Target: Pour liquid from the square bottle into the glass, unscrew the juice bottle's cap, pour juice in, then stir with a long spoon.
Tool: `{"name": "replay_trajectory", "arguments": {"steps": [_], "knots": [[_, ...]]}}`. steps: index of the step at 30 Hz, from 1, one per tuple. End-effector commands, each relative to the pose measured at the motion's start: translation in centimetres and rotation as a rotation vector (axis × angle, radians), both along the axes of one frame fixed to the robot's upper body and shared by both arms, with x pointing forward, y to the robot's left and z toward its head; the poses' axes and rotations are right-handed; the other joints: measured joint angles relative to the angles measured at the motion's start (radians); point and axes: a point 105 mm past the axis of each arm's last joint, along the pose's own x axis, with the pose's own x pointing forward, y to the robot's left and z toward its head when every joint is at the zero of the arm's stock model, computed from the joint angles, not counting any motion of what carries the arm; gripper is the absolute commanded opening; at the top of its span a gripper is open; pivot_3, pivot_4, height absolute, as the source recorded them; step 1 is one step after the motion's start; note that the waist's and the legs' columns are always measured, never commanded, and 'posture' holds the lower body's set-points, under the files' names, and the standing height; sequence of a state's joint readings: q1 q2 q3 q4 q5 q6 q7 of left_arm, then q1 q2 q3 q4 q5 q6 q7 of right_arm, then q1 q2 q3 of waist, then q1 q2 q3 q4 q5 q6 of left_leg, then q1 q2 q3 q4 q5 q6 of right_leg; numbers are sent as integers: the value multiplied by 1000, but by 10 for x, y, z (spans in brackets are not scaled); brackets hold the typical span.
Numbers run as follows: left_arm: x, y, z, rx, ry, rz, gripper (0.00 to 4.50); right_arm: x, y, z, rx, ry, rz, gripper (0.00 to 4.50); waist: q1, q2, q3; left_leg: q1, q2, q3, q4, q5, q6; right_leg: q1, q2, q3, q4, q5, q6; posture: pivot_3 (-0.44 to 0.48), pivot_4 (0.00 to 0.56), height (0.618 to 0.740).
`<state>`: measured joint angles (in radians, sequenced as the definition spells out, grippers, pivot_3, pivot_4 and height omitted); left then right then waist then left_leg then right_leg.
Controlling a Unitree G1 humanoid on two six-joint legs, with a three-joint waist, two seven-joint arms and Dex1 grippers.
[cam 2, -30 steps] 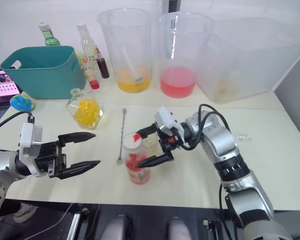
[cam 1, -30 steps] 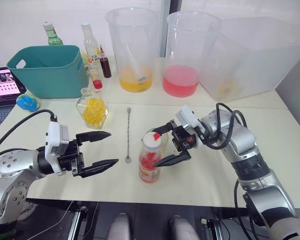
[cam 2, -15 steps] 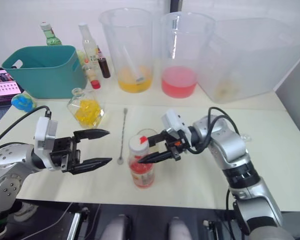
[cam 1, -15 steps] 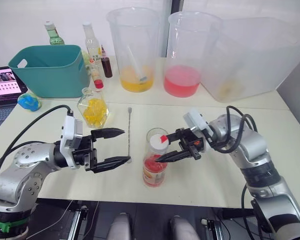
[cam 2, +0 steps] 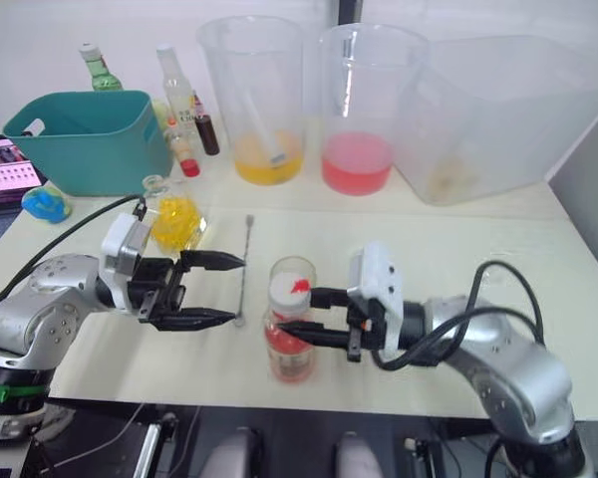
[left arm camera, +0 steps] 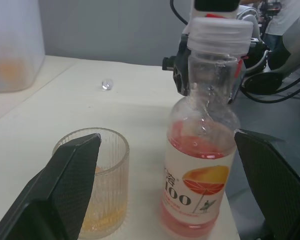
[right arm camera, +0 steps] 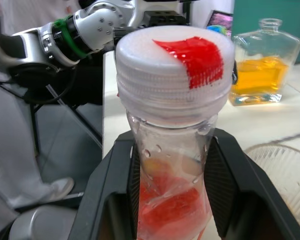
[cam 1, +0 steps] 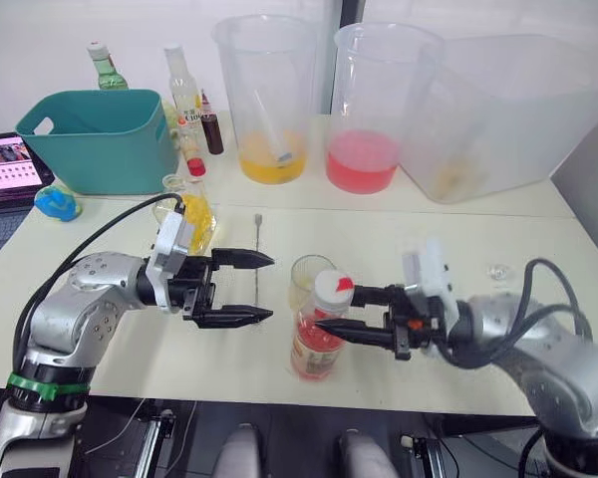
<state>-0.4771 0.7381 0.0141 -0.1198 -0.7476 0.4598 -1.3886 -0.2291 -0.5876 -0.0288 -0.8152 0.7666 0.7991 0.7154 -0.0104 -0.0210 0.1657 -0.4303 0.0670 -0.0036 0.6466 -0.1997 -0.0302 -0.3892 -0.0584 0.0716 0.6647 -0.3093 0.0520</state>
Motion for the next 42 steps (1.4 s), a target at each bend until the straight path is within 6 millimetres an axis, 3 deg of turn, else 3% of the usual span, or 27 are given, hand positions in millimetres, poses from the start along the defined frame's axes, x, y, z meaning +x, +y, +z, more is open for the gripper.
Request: {"name": "replay_trajectory", "arguments": {"steps": [1,8,16,18,20,22,23,25,28,32,42], "knots": [[1,-5,7,-19,-8,-65,4500,-4,0,18,44,-121,-110,1248,-1,0,0,0,0,0,0,0,-1,0,0,0,0,0,0,0,150,728],[2,-6,1,20,11,-127,4500,-3,5,8,54,-114,-241,1248,-4,0,0,0,0,-1,-1,0,-1,0,0,0,0,0,0,0,150,728],[5,2,-1,50,3,-112,4500,-2,9,1,28,-85,-231,1248,-4,0,0,0,0,-1,-1,1,-1,0,0,0,0,0,0,0,150,728],[4,4,-3,60,4,-103,4500,-2,10,1,23,-81,-211,2269,-4,0,0,0,0,-1,-1,1,-1,0,0,0,0,0,0,0,150,728],[2,6,-5,72,9,-99,4500,-6,11,1,14,-61,-151,2765,-4,0,0,0,0,-1,-1,1,-1,0,0,0,0,0,0,0,150,728],[-1,9,-5,82,10,-87,4500,-8,6,2,-21,-53,-84,3632,-5,0,0,0,0,-1,-1,1,-1,0,0,0,0,0,0,0,150,728],[-1,11,-5,84,3,-73,4500,-8,1,1,-60,-50,-49,3739,-4,0,0,0,1,-1,-1,1,-1,0,0,0,0,0,0,0,150,728],[-2,14,-5,92,-7,-49,4500,0,-13,3,-109,-61,-17,4478,-4,0,0,0,0,-1,-1,0,-1,0,0,0,0,0,0,0,150,728],[-6,18,-5,90,-9,-24,4500,10,-25,9,-168,-94,61,4478,-3,0,0,1,0,-1,-1,1,-1,1,0,0,0,0,0,0,150,728],[-13,23,-5,85,-39,49,4500,20,-27,14,-208,-140,223,4478,-8,0,0,1,1,0,-1,0,-1,0,0,0,0,0,0,0,150,728],[-31,46,0,103,-110,294,4500,39,-1,20,-153,-208,537,4478,-4,0,0,1,1,0,-1,1,-1,0,0,0,0,0,0,0,150,728]]}}
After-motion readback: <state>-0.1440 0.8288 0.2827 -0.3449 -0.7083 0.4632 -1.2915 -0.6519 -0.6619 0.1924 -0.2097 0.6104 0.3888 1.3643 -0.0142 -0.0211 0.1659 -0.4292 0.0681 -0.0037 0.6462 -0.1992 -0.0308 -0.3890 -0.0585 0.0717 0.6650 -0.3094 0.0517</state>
